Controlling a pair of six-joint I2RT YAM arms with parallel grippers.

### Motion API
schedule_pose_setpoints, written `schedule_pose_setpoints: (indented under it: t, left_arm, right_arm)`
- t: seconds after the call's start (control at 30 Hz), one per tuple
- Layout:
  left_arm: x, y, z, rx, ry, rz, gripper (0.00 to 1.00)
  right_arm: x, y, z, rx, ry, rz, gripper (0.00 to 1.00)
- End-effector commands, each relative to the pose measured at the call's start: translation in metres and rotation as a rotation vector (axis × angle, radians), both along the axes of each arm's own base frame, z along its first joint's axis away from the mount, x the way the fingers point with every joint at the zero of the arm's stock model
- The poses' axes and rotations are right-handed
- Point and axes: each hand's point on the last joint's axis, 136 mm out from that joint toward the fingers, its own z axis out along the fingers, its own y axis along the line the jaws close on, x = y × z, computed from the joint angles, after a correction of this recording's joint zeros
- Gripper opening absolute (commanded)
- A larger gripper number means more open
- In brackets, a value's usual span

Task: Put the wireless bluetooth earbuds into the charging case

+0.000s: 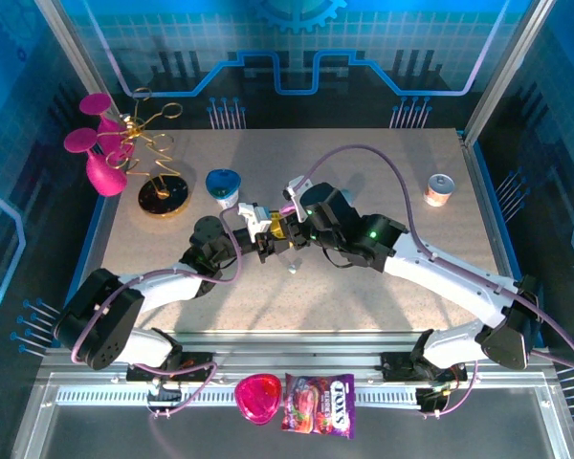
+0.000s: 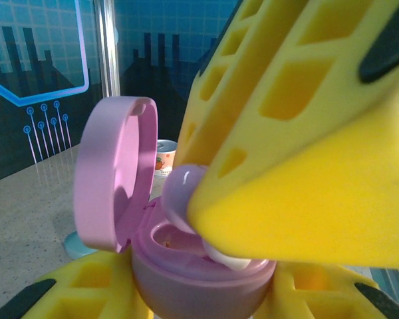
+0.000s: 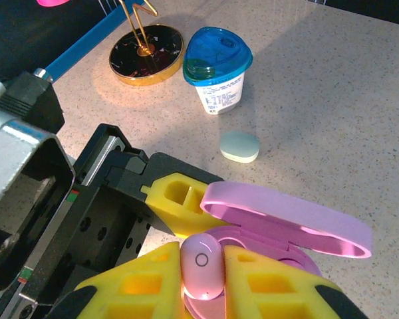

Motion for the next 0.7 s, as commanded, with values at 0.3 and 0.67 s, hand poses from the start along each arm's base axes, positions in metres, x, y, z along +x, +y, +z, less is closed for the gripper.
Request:
schedule_pose_setpoints:
  t: [0.3,0.67]
  left_arm:
    - [-0.001,0.002,0.028,-0.027,-0.088,0.007,0.33]
    - [-0.002,0.003,0.029,-0.031,-0.090,0.005,0.33]
  right_arm:
    - [0.002,-0.005,-0.013,-0.012,0.016,-0.037,0.18]
    - [0.005,-0.008,-0.011,0.013,0.018,-0.054,0.19]
